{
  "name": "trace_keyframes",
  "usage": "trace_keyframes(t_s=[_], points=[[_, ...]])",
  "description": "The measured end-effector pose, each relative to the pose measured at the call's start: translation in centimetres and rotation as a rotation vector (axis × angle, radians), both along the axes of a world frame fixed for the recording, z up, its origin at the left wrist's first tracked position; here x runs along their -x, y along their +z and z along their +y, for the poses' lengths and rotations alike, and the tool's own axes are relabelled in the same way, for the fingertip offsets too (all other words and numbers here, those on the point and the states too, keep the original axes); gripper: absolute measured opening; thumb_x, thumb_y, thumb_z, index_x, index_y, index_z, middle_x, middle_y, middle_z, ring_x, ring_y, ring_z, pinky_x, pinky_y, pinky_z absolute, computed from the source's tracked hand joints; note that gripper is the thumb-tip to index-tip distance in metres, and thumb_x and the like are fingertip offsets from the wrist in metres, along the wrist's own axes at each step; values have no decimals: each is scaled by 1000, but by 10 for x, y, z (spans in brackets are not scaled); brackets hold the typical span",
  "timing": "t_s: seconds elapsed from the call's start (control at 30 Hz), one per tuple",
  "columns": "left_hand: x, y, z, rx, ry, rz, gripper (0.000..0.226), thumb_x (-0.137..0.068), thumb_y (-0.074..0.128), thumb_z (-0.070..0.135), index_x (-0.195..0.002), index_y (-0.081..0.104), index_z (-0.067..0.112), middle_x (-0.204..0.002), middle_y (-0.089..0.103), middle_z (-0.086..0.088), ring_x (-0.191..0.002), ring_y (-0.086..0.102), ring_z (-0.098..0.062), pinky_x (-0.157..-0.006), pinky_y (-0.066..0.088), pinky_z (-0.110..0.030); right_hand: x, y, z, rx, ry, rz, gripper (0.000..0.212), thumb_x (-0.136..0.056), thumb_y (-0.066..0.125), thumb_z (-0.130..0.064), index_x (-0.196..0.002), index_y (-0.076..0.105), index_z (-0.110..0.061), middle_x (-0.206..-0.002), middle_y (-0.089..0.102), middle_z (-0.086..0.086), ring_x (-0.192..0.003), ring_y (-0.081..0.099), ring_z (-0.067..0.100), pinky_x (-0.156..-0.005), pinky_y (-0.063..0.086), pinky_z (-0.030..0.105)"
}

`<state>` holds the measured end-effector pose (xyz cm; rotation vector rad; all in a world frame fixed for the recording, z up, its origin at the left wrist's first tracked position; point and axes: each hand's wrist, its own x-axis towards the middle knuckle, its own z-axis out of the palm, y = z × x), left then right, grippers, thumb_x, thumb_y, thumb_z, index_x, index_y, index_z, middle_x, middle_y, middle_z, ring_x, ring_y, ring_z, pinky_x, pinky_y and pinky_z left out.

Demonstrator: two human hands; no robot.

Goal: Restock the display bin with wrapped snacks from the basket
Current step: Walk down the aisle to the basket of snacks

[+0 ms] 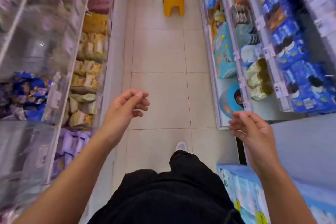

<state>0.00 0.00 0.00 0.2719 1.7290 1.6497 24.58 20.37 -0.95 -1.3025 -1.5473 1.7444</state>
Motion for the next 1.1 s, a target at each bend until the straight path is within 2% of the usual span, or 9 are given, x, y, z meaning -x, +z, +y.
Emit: trace_keyframes(t_s=[0.23,0.33,0.43,0.53,0.63,0.8,0.93,1.1], points=[[101,19,64,-18,142,45,28,-101,49,21,-90,75,28,-85,71,-1,-78,66,-12,-66,54,-19,145,26,115,-1,241,4,28,-99,56,-20,-80,75,-26,-76,71,3,-71,66,13,-60,53,18],[155,6,81,-18,225,41,21,-94,53,30,-92,74,27,-86,71,-1,-77,66,-11,-65,54,-18,224,20,150,-9,359,10,28,-99,55,-20,-82,76,-28,-77,71,2,-71,66,14,-60,53,19],[219,-11,109,8,284,32,23,-99,51,25,-92,73,27,-83,71,1,-74,66,-9,-63,53,-16,303,12,183,-16,409,3,25,-99,55,-24,-84,75,-28,-79,72,2,-74,67,15,-62,53,21],[283,-9,144,26,273,22,21,-96,52,29,-91,73,28,-83,72,1,-74,65,-9,-62,52,-15,363,19,218,20,369,0,22,-93,57,-37,-87,75,-27,-81,72,5,-74,67,17,-60,53,22],[350,2,190,32,215,16,20,-88,57,39,-92,74,29,-86,72,-1,-77,66,-10,-63,52,-16,405,29,263,39,312,19,29,-86,59,-47,-89,75,-24,-81,72,8,-74,68,18,-59,54,22],[442,1,299,51,100,13,26,-99,52,19,-87,75,26,-81,72,-2,-72,65,-10,-60,51,-16,455,21,348,35,150,-23,26,-101,51,-28,-91,74,-19,-80,71,7,-72,68,16,-60,55,22],[498,-14,398,65,38,-5,22,-99,52,17,-91,72,21,-81,72,-2,-72,65,-10,-61,50,-18,498,-1,419,97,54,-7,32,-102,48,-30,-88,74,-18,-80,71,8,-71,68,17,-61,56,22],[571,-2,497,80,17,20,20,-100,52,19,-96,71,20,-86,72,-2,-77,66,-12,-65,53,-19,586,-5,521,122,75,-42,28,-102,49,-28,-90,72,-15,-81,71,8,-73,67,16,-62,54,24]])
